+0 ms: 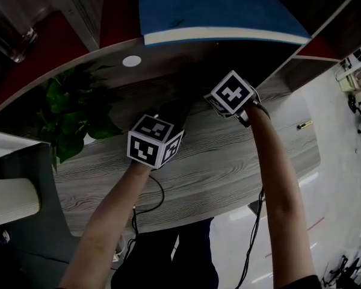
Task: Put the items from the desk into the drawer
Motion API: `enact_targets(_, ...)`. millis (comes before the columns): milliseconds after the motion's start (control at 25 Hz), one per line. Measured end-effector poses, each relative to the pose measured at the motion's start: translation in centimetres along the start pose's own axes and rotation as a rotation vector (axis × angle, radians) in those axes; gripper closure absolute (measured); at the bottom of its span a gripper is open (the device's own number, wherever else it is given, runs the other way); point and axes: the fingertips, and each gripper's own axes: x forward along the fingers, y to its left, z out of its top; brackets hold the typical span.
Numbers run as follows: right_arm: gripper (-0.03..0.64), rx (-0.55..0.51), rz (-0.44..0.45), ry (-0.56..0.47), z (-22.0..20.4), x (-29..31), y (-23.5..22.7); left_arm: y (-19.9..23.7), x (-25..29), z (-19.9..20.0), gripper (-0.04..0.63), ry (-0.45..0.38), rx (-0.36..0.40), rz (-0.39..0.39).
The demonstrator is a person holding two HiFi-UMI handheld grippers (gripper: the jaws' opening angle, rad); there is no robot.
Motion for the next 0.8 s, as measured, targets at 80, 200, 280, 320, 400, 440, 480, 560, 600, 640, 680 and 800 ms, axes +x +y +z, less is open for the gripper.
enact_targets(80,0.456,0.045,0.047,0.024,-0.1,0.3,0.3,0.0,-0.3,-0.2,0.588,0.0,-0.001,-0.01)
enact_targets(200,0.463,0.138,0.071,0.057,-0.4,0.4,-0.2,0.2,-0.5,-0.5,0.588,0.003,-0.005,-0.016)
enact_targets(280,0.474,0.204,0.084,0.059,-0.7,0.4,-0.3,0.3,-0.6,-0.7,0.588,0.005,-0.01,-0.02)
enact_targets(320,0.456,0.218,0.09,0.058,-0.7,0.4,-0.2,0.4,-0.6,-0.8,0.588,0.006,-0.011,-0.021)
enact_targets(400,0.469,0.203,0.101,0.067,-0.6,0.3,0.4,0.4,-0.6,-0.9,0.588,0.01,-0.011,-0.023)
enact_targets(440,0.509,0.174,0.103,0.075,-0.5,0.4,0.8,0.3,-0.6,-1.0,0.588,0.012,-0.011,-0.024)
enact_targets(480,0.551,0.133,0.102,0.083,-0.4,0.4,1.2,0.3,-0.6,-1.0,0.588,0.014,-0.011,-0.026)
enact_targets(560,0.552,0.047,0.092,0.089,0.0,0.5,1.7,0.1,-0.6,-1.0,0.588,0.014,-0.01,-0.029)
enact_targets(600,0.552,0.019,0.08,0.089,0.0,0.4,1.8,0.0,-0.6,-1.1,0.588,0.015,-0.011,-0.03)
enact_targets(640,0.552,0.004,0.068,0.086,0.0,0.3,1.9,-0.1,-0.6,-1.1,0.588,0.015,-0.013,-0.031)
enact_targets(680,0.552,-0.002,0.056,0.078,0.0,0.3,1.9,-0.2,-0.5,-1.2,0.588,0.016,-0.015,-0.032)
enact_targets(800,0.552,0.014,0.042,0.053,0.0,0.1,2.0,-0.5,-0.4,-1.3,0.588,0.019,-0.009,-0.035)
